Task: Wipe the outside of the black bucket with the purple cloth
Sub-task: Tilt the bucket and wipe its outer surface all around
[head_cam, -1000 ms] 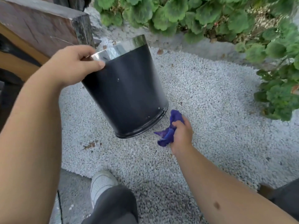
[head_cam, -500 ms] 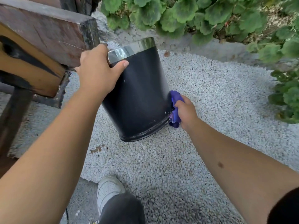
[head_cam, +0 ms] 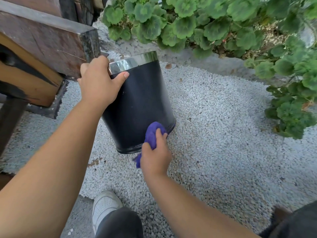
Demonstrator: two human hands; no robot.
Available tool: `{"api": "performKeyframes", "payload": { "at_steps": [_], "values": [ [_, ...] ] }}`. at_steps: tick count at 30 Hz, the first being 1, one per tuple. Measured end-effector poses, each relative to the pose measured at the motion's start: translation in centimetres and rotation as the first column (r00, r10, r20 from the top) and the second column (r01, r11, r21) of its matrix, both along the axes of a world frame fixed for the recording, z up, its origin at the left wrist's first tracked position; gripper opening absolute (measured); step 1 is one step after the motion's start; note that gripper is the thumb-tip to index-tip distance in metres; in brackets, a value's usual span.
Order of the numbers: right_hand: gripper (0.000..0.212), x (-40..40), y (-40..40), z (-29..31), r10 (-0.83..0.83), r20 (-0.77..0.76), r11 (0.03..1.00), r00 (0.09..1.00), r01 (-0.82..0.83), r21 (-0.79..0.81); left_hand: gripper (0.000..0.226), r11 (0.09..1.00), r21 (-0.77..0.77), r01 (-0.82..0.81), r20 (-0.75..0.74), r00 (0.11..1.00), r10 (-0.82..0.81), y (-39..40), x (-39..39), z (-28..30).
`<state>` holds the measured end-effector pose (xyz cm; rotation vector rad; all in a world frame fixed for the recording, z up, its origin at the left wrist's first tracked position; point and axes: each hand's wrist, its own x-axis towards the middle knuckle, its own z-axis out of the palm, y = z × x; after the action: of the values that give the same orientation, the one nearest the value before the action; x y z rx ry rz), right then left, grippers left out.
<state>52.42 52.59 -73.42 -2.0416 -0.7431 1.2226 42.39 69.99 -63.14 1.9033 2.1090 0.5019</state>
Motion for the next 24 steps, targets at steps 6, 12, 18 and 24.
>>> {"api": "performKeyframes", "payload": {
  "at_steps": [6,12,18,24],
  "values": [
    [0.065,-3.6,-3.6,1.7,0.251,-0.16,0.96,0.955,-0.225,0.164,0.044,1.0,-0.009,0.015,0.025,1.0,-0.015,-0.3,-0.2,-0.1],
    [0.053,-4.2,-4.1,2.0,0.116,-0.571,0.993,0.813,-0.1,0.059,0.05,1.0,-0.011,0.022,0.166,0.986,-0.019,0.2,-1.8,0.0],
    [0.034,4.6,0.8,1.8,-0.014,-0.881,0.956,0.472,-0.252,-0.151,0.054,0.987,-0.148,0.057,0.172,0.985,-0.031,1.0,-3.8,0.8],
    [0.027,9.1,6.3,2.5,-0.203,-0.873,0.977,0.443,0.156,-0.147,0.03,0.963,-0.178,0.204,0.13,0.975,-0.183,0.0,-5.1,1.3]
  ]
}}
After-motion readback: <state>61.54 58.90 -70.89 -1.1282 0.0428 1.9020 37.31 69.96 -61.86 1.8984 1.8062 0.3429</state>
